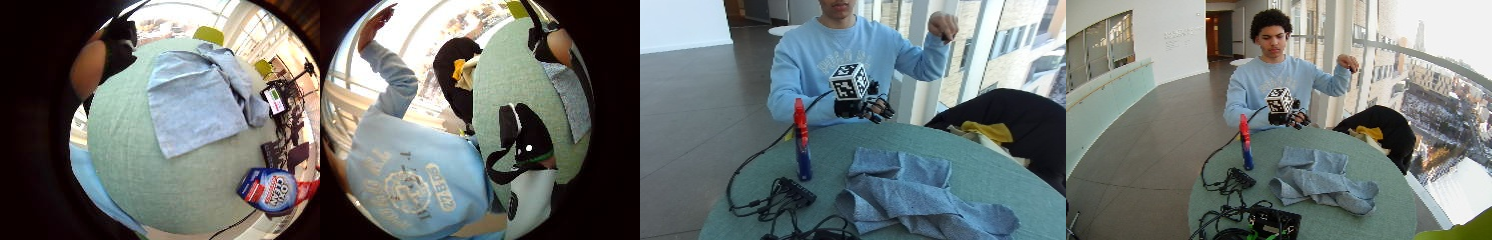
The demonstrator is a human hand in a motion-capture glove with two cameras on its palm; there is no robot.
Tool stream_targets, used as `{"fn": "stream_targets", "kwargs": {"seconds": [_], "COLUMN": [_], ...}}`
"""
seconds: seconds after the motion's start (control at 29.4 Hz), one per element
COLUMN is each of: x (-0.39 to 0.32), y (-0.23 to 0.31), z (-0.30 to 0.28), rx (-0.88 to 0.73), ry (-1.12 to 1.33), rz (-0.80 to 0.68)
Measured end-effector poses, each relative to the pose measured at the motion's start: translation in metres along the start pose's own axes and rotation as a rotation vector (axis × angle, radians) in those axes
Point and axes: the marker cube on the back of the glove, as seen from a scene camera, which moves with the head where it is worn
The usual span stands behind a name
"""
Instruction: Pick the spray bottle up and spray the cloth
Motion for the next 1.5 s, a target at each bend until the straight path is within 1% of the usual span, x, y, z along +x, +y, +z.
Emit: {"fn": "stream_targets", "kwargs": {"seconds": [0.44, 0.85, 1.12, 1.26, 1.5], "x": [0.015, 0.024, 0.023, 0.023, 0.031], "y": [-0.022, -0.017, 0.013, 0.036, 0.086], "z": [-0.008, -0.011, -0.023, -0.031, -0.046], "rx": [-0.038, -0.038, -0.027, 0.011, 0.063], "ry": [0.065, 0.048, 0.049, 0.033, 0.019], "rz": [0.025, 0.043, 0.069, 0.084, 0.152]}}
